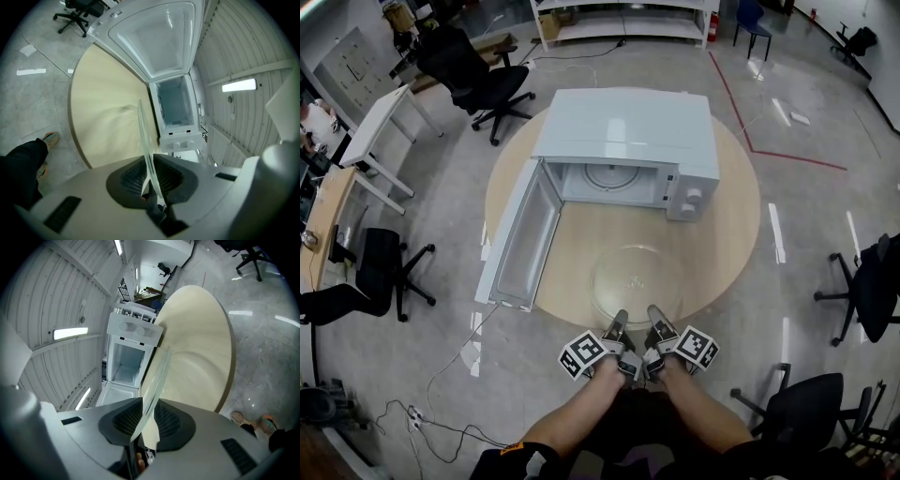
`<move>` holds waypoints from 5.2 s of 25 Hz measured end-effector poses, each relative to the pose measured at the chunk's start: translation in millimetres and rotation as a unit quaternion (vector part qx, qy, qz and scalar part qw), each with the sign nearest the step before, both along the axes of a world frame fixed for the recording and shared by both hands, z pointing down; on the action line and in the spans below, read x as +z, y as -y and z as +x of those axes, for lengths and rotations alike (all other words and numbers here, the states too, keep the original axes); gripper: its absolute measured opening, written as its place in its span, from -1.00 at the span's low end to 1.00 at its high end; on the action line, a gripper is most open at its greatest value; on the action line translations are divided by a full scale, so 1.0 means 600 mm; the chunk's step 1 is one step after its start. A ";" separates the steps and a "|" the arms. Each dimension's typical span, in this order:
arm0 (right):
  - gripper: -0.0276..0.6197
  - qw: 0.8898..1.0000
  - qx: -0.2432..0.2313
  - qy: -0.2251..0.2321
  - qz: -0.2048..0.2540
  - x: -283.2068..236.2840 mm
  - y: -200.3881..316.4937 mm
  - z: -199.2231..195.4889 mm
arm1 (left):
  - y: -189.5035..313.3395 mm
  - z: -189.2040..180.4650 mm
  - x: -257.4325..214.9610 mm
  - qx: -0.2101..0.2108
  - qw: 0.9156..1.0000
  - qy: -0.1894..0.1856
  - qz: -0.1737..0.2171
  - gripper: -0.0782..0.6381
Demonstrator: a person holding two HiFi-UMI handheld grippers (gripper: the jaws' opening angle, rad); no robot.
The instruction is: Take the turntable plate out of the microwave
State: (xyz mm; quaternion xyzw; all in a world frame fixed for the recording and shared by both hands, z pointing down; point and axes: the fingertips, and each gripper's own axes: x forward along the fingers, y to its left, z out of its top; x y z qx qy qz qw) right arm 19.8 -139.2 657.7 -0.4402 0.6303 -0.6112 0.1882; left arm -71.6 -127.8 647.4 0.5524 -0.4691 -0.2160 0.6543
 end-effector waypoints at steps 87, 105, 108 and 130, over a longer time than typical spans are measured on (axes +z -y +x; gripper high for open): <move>-0.77 0.994 0.000 -0.026 -0.110 0.083 -0.012 0.030 | -0.047 0.010 0.070 0.384 0.911 0.140 0.053 -0.21; -0.76 0.942 -0.110 -0.271 -0.167 0.079 -0.013 0.066 | -0.077 0.040 0.038 0.405 0.890 0.184 0.097 -0.21; -0.76 0.931 -0.119 -0.316 -0.139 0.063 -0.017 0.076 | -0.086 0.047 0.026 0.401 0.891 0.185 0.103 -0.21; -0.77 0.859 -0.192 -0.399 0.257 -0.236 -0.134 0.004 | -0.151 -0.015 -0.215 0.200 0.863 0.398 0.237 -0.65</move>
